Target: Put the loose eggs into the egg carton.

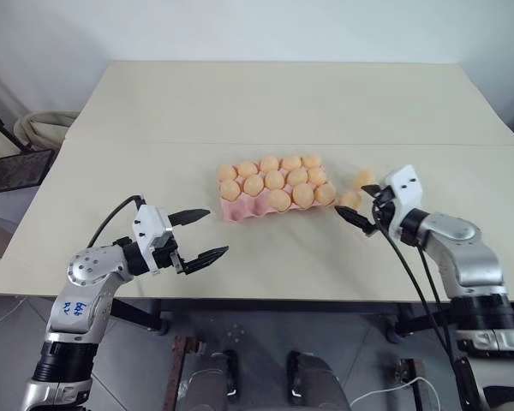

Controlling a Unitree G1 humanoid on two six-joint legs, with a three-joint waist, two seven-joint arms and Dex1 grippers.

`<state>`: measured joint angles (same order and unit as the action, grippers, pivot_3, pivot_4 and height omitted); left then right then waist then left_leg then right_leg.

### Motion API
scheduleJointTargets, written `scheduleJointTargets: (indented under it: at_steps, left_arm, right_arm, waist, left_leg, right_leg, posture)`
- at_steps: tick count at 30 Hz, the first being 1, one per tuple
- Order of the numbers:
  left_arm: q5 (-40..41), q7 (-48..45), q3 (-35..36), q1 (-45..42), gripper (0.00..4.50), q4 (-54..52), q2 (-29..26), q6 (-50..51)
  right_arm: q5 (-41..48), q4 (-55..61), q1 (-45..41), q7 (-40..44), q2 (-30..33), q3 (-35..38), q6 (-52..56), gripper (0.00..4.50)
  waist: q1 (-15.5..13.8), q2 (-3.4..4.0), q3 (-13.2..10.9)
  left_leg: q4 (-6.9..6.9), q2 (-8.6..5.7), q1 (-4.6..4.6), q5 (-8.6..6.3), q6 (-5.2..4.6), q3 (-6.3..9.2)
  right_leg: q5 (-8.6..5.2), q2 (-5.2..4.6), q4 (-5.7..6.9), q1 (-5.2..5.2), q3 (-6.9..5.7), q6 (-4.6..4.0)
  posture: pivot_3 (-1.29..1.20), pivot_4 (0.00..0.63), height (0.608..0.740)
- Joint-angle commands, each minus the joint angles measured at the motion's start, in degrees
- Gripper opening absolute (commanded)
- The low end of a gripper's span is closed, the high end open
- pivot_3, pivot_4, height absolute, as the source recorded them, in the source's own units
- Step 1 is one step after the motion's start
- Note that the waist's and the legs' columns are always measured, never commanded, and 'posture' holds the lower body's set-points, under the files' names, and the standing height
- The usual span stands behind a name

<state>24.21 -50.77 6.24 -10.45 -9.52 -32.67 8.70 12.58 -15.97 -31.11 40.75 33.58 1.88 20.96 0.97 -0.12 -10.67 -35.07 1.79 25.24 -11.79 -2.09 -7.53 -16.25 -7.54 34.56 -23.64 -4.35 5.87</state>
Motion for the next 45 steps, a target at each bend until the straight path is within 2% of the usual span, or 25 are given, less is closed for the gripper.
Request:
scheduleJointTargets:
  at_steps: [1, 3, 5, 8, 11, 15, 21, 25, 29, 36, 45]
  left_arm:
    - [0.8, 1.1, 1.6, 1.7, 4.5, -4.1, -0.5, 0.1]
    - [0.9, 1.6, 1.8, 2.6, 4.5, -4.9, -0.4, 0.4]
    - [0.9, 2.1, 1.9, 3.1, 4.5, -5.4, -0.3, 0.6]
    - [0.9, 2.4, 1.7, 3.4, 4.5, -5.7, -0.1, 0.8]
    - [0.9, 2.6, 1.6, 3.0, 4.5, -5.4, -0.2, 0.7]
    - [0.9, 2.4, 1.6, 2.6, 4.5, -4.8, -0.3, 0.5]
    - [0.8, 2.1, 2.0, 3.0, 4.5, -4.3, -0.5, 0.2]
    - [0.8, 2.1, 1.7, 2.8, 4.5, -4.2, -0.3, 0.2]
    - [0.8, 2.1, 1.7, 2.6, 4.5, -4.0, -0.3, 0.1]
    - [0.7, 2.4, 1.6, 2.3, 4.5, -3.9, 0.0, 0.1]
    - [0.8, 2.7, 1.8, 2.8, 4.5, -4.5, 0.0, 0.1]
  right_arm:
    - [-2.1, -5.1, -2.6, 0.7, 0.1, -0.7, -3.6, 4.47]
    - [-2.5, -7.6, -3.6, 1.5, -0.2, -1.0, -5.3, 4.47]
    - [-2.4, -8.9, -4.0, 2.3, -0.5, -0.9, -6.7, 4.1]
    - [-1.9, -9.5, -3.9, 2.3, -1.3, -0.1, -8.8, 3.24]
    - [-1.1, -8.2, -2.7, 3.6, -1.7, 0.2, -10.6, 2.18]
    - [-0.4, -6.3, -1.1, 5.1, -1.7, 0.5, -12.6, 2.18]
    - [1.6, -3.0, 1.0, 7.4, 0.4, 1.9, -8.9, 2.18]
    - [1.9, -1.2, 1.1, 9.2, 1.7, 1.6, -7.5, 3.04]
    - [0.6, -1.8, -0.8, 9.3, 2.8, 1.6, -8.0, 4.46]
    - [-4.3, -10.6, -6.6, 8.2, 1.4, -0.4, -15.5, 4.46]
    - [-7.5, -27.7, -15.3, 11.6, -1.6, -3.4, -23.5, 4.46]
  waist:
    - [0.1, 0.0, 0.0]
    - [0.4, 0.0, 0.0]
    - [0.6, 0.0, 0.0]
    - [0.7, 0.0, 0.0]
    - [0.8, 0.0, 0.0]
    - [0.7, 0.0, 0.0]
    - [0.7, 0.0, 0.0]
    - [0.7, 0.0, 0.0]
    - [0.7, 0.0, 0.0]
    - [0.7, 0.0, 0.0]
    - [0.9, 0.0, 0.0]
  left_leg:
    - [0.0, 0.0, 0.01, 0.0, 0.0, -0.02]
    - [-0.01, 0.0, -0.01, 0.0, 0.0, -0.04]
    - [-0.02, 0.0, -0.02, 0.01, -0.01, -0.04]
    - [-0.03, 0.01, -0.07, 0.03, 0.02, -0.06]
    - [-0.03, 0.04, -0.1, 0.06, 0.07, -0.08]
    - [-0.03, 0.06, -0.1, 0.07, 0.08, -0.07]
    - [-0.03, 0.05, -0.1, 0.06, 0.08, -0.08]
    - [-0.03, 0.06, -0.11, 0.06, 0.08, -0.08]
    - [-0.01, 0.07, -0.1, 0.05, 0.09, -0.08]
    - [0.0, 0.07, -0.1, 0.05, 0.09, -0.11]
    - [0.0, 0.05, -0.09, 0.05, 0.08, -0.16]
  right_leg:
    - [0.0, 0.0, 0.01, -0.01, 0.0, 0.01]
    - [0.01, 0.01, 0.04, 0.0, 0.01, 0.02]
    - [0.02, 0.02, 0.08, 0.0, 0.01, 0.04]
    - [0.03, 0.03, 0.15, 0.01, 0.03, 0.06]
    - [0.03, 0.06, 0.21, 0.0, 0.05, 0.06]
    - [0.03, 0.08, 0.23, -0.01, 0.05, 0.06]
    - [0.03, 0.05, 0.22, -0.01, 0.07, 0.06]
    - [0.03, 0.04, 0.22, -0.01, 0.08, 0.06]
    - [0.02, 0.05, 0.2, -0.03, 0.08, 0.04]
    - [0.02, 0.05, 0.18, -0.05, 0.1, 0.04]
    - [0.03, 0.05, 0.19, -0.06, 0.12, 0.05]
  posture:
    - [0.0, 0.15, 0.74]
    - [0.0, 0.15, 0.74]
    - [0.0, 0.15, 0.74]
    - [0.0, 0.15, 0.74]
    - [0.0, 0.15, 0.74]
    - [0.0, 0.15, 0.74]
    - [0.0, 0.15, 0.74]
    - [0.0, 0.15, 0.74]
    - [0.0, 0.15, 0.74]
    - [0.0, 0.15, 0.74]
    - [0.0, 0.15, 0.74]
